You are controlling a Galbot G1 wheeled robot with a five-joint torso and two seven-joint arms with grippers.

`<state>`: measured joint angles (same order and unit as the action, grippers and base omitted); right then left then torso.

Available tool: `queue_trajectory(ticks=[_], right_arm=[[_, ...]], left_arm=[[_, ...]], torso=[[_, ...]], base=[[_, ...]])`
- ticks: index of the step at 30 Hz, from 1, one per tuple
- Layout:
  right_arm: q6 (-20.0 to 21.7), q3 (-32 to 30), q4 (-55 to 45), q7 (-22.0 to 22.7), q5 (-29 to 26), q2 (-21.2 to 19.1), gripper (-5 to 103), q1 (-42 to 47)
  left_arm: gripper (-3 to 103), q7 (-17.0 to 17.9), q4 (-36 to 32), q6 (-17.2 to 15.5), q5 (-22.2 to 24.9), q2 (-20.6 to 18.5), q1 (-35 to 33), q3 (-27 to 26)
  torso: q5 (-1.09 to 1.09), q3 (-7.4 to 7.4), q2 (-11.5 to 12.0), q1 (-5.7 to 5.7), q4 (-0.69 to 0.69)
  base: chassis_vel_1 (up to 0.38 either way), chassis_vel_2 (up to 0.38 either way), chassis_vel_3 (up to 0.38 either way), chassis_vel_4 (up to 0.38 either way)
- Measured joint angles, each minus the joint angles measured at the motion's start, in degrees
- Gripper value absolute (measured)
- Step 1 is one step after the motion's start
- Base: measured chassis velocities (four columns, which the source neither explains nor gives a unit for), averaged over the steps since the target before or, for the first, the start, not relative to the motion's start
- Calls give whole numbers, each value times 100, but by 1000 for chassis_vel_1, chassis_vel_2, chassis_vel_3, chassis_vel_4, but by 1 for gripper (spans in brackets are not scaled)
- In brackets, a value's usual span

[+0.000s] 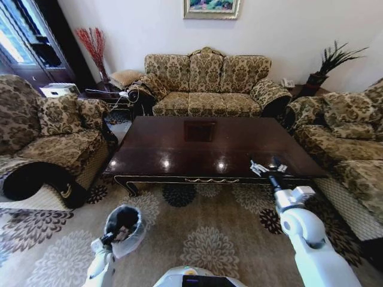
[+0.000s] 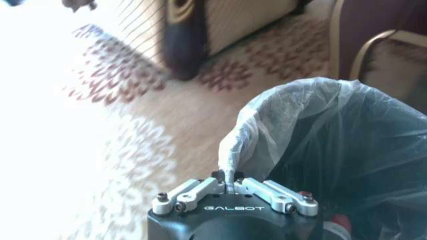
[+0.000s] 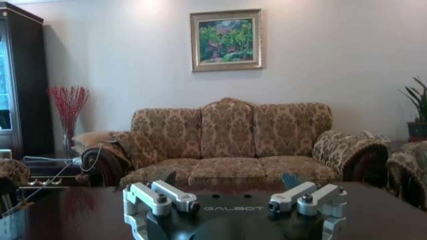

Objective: Move to the front of the table and place the trash on the table into the trash bin.

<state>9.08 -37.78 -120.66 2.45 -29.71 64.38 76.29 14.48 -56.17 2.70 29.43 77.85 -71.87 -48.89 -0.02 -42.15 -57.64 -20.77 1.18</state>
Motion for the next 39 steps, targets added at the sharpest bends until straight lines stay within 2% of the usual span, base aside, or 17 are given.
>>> queue_trajectory(ticks=[2, 6, 14, 16, 18, 19, 20, 22, 23, 24, 26, 30, 32, 34, 36, 37, 39], right_arm=[[0, 8, 9, 2, -1, 1, 100, -2], [-5, 37, 53, 12, -1, 11, 100, -24], [-21, 21, 75, 17, -8, -13, 100, 6], [-29, 17, 78, 17, -9, -19, 100, 15], [-41, 0, 85, 17, -13, -40, 100, 20], [-41, 0, 85, 17, -13, -40, 100, 20], [-41, -6, 88, 19, -15, -49, 100, 19], [-42, -6, 88, 19, -17, -53, 100, 14], [-42, -7, 88, 19, -18, -58, 100, 4], [-39, -2, 80, 26, -18, -60, 100, -21], [-33, 12, 54, 30, -12, -50, 100, -30], [-23, 30, 8, 31, 0, -38, 100, -33], [-19, 39, -15, 32, 13, -35, 100, -32], [-14, 52, -32, 33, 27, -34, 100, -37], [-13, 61, -40, 34, 36, -33, 100, -43], [-10, 73, -48, 35, 55, -30, 100, -53], [-4, 82, -62, 37, 69, -24, 100, -64]], left_arm=[[1, 32, 214, 95, 34, -12, 94, 58], [1, 117, 1103, 626, 225, -73, 542, 420], [-2, -63, 1525, 778, 186, -32, 895, 495], [2, -56, 1556, 775, 181, -26, 934, 497], [12, -19, 1566, 748, 194, -19, 956, 493], [12, -19, 1566, 748, 194, -19, 956, 493], [18, -25, 1564, 737, 196, -18, 942, 489], [18, -28, 1549, 720, 198, -13, 930, 491], [23, -28, 1487, 667, 207, 1, 890, 489], [34, -40, 1101, 351, 356, 45, 641, 474], [44, -46, 745, 222, 498, 86, 416, 442], [61, -51, 334, 201, 496, 102, 174, 387], [66, -62, 113, 221, 395, 99, 63, 328], [77, -71, -261, 270, 183, 101, -57, 190], [77, -101, -472, 247, 88, 113, -101, 112], [88, -140, -782, 169, 3, 137, -179, 21], [93, -153, -1077, 102, -23, 155, -246, -32]], torso=[[-1, 0, 0, 0, -1], [0, 0, 0, 0, -2], [2, 0, 0, 0, -2], [2, 0, 0, 0, -2], [6, 0, 0, 0, -3], [6, 0, 0, 0, -3], [9, 0, 0, 0, 0], [8, 0, 0, 0, 1], [3, 0, 0, 0, 0], [3, 0, 0, 0, -2], [3, 0, 0, 0, 0], [1, 1, 0, 0, -2], [2, 1, 0, 0, -2], [1, 0, 0, 0, -1], [2, 1, 0, 0, -1], [3, 1, 0, 0, -2], [0, 0, 0, 0, -1]], base=[[0, 0, 0, 0], [0, 0, 0, 0], [0, 0, 0, 0], [0, 0, 0, 0], [0, 0, 0, 0], [0, 0, 0, 0], [0, 0, 0, 0], [0, 0, 0, 0], [0, 0, 0, 0], [0, 0, 0, 0], [0, 0, 0, 0], [0, 0, 0, 0], [0, 0, 0, 0], [0, 0, 0, 0], [0, 0, 0, 0], [0, 0, 0, 0], [0, 0, 0, 0]])
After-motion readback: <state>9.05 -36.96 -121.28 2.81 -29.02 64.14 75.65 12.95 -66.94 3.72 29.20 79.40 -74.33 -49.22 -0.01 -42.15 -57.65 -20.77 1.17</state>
